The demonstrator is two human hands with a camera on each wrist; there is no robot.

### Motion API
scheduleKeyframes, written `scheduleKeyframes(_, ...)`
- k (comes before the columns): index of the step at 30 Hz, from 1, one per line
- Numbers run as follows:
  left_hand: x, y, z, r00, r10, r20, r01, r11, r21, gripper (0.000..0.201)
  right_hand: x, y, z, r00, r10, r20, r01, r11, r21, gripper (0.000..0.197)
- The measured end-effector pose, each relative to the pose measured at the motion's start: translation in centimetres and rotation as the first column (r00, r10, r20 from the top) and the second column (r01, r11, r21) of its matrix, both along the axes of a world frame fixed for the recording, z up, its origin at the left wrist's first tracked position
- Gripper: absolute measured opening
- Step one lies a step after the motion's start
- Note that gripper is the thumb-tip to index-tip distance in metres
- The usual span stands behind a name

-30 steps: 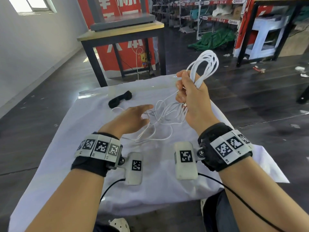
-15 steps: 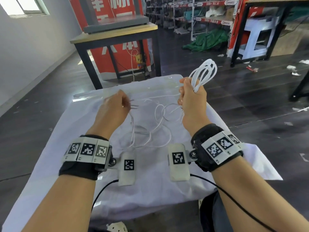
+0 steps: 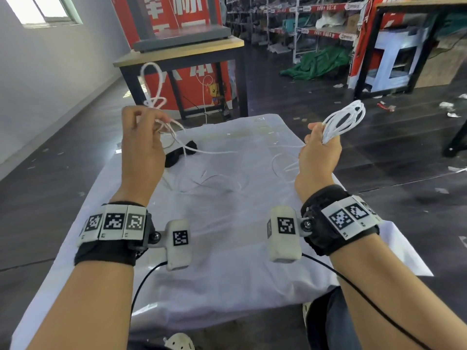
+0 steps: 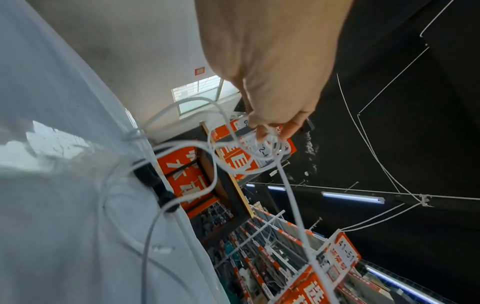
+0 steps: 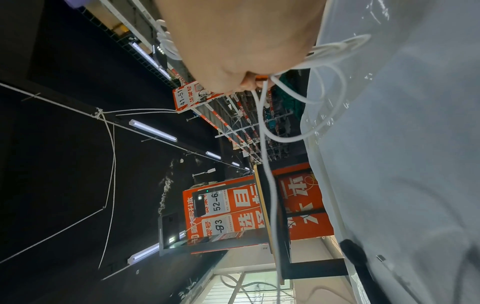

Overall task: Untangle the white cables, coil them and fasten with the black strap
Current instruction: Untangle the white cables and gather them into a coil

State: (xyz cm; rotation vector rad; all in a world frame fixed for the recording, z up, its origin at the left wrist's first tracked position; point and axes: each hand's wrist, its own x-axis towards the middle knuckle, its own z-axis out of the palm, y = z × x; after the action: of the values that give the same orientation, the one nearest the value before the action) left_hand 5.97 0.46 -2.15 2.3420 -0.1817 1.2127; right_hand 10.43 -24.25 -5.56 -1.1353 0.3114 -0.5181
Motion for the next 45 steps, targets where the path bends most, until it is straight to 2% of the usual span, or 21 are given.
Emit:
scheduleKeyframes(4,-0.3,2.8,-1.2,0.963,0.196,-0.187,-0.204,0.979,-0.022,0.037,0.3,-0.5,-0.3,0.999,-0.039,-0.004,0.039,0.999,0.003,0.025)
scheduleKeyframes(6,-0.3,4.1,-2.3,0.890,0.317,-0.329,-0.321,0.946,0.042,0.032,0.4,-0.4,-0.5,0.999,-0.043,-0.003,0.043,0.999,-0.006,0.025)
scheduleKeyframes(8,-0.3,4.7,-3.1,0.786,0.397,-0.475,-0.390,0.913,0.118,0.030,0.3,-0.4,-0.5,0.998,-0.056,0.002,0.056,0.998,0.002,0.025)
scheduleKeyframes(11,-0.4,5.2,-3.4,0.625,0.440,-0.645,-0.428,0.884,0.188,0.034,0.3,-0.8,-0.2,0.996,-0.094,0.008,0.094,0.995,0.034,0.026)
scheduleKeyframes(14,-0.2,4.9,-3.3,0.578,0.425,-0.697,-0.409,0.890,0.203,0.039,0.3,-0.6,-0.2,0.998,-0.059,0.007,0.058,0.998,0.032,0.025)
scheduleKeyframes(18,0.1,3.1,-2.6,0.605,0.341,-0.719,-0.318,0.932,0.175,0.043,-0.3,0.7,0.0,0.991,0.131,0.016,-0.132,0.991,0.016,0.023)
scheduleKeyframes(21,0.2,1.9,-1.6,0.761,0.254,-0.597,-0.219,0.967,0.132,0.039,-1.0,1.5,0.6,0.947,0.317,0.042,-0.316,0.948,-0.038,0.022)
scheduleKeyframes(23,0.1,0.3,-0.7,0.851,0.101,-0.515,-0.094,0.995,0.040,0.029,-1.5,2.2,1.0,0.896,0.440,0.058,-0.434,0.896,-0.092,0.022)
scheduleKeyframes(24,-0.1,-0.8,-0.3,0.861,-0.001,-0.509,-0.009,1.000,-0.016,0.024,-1.8,2.5,1.1,0.865,0.499,0.061,-0.491,0.865,-0.104,0.022)
scheduleKeyframes(26,-0.5,-3.2,0.3,0.791,-0.225,-0.568,0.180,0.974,-0.134,0.022,-2.1,3.0,1.2,0.798,0.599,0.062,-0.591,0.799,-0.106,0.021)
scheduleKeyframes(29,-0.9,-6.0,-0.5,0.605,-0.420,-0.676,0.370,0.901,-0.228,0.027,-2.4,3.4,1.2,0.752,0.652,0.091,-0.650,0.758,-0.056,0.021)
scheduleKeyframes(30,-1.0,-6.5,-1.0,0.559,-0.451,-0.696,0.391,0.883,-0.258,0.028,-2.4,3.4,1.2,0.755,0.648,0.102,-0.650,0.760,-0.025,0.021)
scheduleKeyframes(32,-1.0,-6.7,-1.6,0.512,-0.478,-0.714,0.405,0.867,-0.290,0.025,-2.1,3.1,1.2,0.775,0.621,0.121,-0.630,0.775,0.060,0.021)
scheduleKeyframes(36,-1.2,-6.1,-1.9,0.391,-0.524,-0.757,0.416,0.834,-0.362,0.021,-1.3,2.2,1.1,0.856,0.502,0.121,-0.516,0.824,0.234,0.022)
scheduleKeyframes(37,-1.3,-5.9,-1.9,0.368,-0.524,-0.768,0.414,0.832,-0.369,0.021,-1.2,1.9,1.1,0.879,0.461,0.124,-0.475,0.820,0.320,0.021)
scheduleKeyframes(39,-1.4,-5.6,-1.9,0.345,-0.488,-0.802,0.416,0.845,-0.336,0.022,-1.1,1.3,1.0,0.928,0.345,0.144,-0.366,0.761,0.536,0.020)
scheduleKeyframes(41,-1.3,-5.1,-1.9,0.331,-0.390,-0.859,0.425,0.874,-0.233,0.022,-1.0,0.6,1.1,0.971,0.195,0.141,-0.239,0.725,0.646,0.017)
scheduleKeyframes(43,-1.4,-4.6,-2.0,0.319,-0.296,-0.900,0.431,0.892,-0.140,0.021,-0.7,-0.1,1.0,0.992,0.074,0.100,-0.120,0.780,0.614,0.016)
scheduleKeyframes(45,-1.6,-4.2,-2.0,0.280,-0.300,-0.912,0.430,0.888,-0.161,0.020,-0.4,-0.5,0.7,0.999,0.007,0.041,-0.025,0.889,0.458,0.014)
